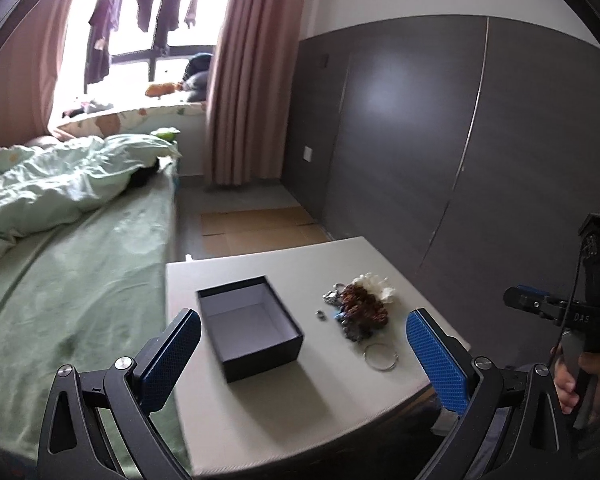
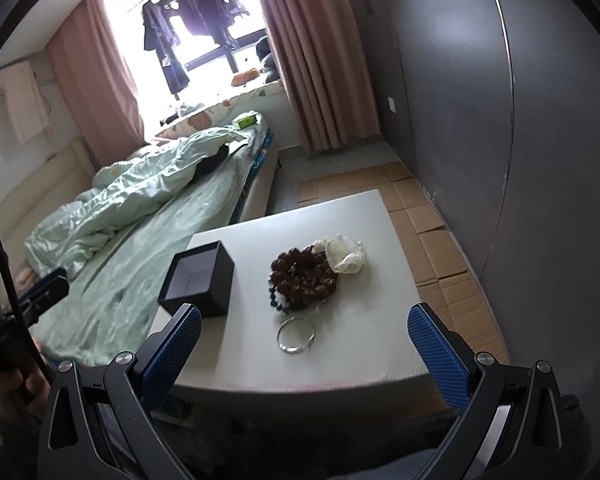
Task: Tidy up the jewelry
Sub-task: 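Reach the left gripper down and grasp the brown bead bracelet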
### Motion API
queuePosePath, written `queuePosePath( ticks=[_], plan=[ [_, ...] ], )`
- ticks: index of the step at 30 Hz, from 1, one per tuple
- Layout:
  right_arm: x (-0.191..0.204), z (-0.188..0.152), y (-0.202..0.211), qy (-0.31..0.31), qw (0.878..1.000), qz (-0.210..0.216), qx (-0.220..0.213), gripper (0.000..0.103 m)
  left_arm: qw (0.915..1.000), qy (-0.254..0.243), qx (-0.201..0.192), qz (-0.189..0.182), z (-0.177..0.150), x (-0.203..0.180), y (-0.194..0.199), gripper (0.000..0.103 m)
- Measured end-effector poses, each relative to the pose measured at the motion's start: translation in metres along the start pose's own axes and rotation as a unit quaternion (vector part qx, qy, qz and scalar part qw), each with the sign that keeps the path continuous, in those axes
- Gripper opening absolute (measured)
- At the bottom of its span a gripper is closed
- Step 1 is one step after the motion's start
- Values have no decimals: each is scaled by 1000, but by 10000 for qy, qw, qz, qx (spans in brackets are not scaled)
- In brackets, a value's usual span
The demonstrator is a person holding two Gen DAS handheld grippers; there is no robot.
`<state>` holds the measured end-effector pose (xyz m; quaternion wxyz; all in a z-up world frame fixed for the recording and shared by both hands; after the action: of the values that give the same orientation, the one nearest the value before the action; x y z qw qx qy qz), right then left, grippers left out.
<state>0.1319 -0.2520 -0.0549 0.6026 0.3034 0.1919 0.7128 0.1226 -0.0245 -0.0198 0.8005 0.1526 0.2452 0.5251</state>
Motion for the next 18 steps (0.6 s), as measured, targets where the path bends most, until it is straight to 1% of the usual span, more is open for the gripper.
queuePosePath(
  ticks=[4,11,13,15,18],
  plan=[
    [-15,8,-18,-246,9996,6,151,103,9998,-21,119,-188,8,-3,-23,103],
    [-30,18,-52,-598,9973,113,417,103,9970,-107,517,-558,19,-11,-71,96],
    [-34,20,-62,-695,9962,132,501,103,9952,-97,704,-680,21,-14,-88,93],
    [-37,23,-69,-725,9959,122,535,103,9931,-75,921,-727,23,-15,-109,84],
    [-44,26,-79,-797,9949,100,613,102,9883,29,1293,-807,20,-16,-142,76]
  ],
)
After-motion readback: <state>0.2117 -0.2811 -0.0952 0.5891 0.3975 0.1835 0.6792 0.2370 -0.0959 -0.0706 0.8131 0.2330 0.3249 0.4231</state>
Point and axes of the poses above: each gripper's, at about its wrist camera, not at the fingertips, and y roughly against the way its jaws point, x to its left, z to its top, the point moved 3 cm from there along -y, roughly the way its jaws point, and after that the axes turned 8 degrees about -z, right-handed, at the moved point
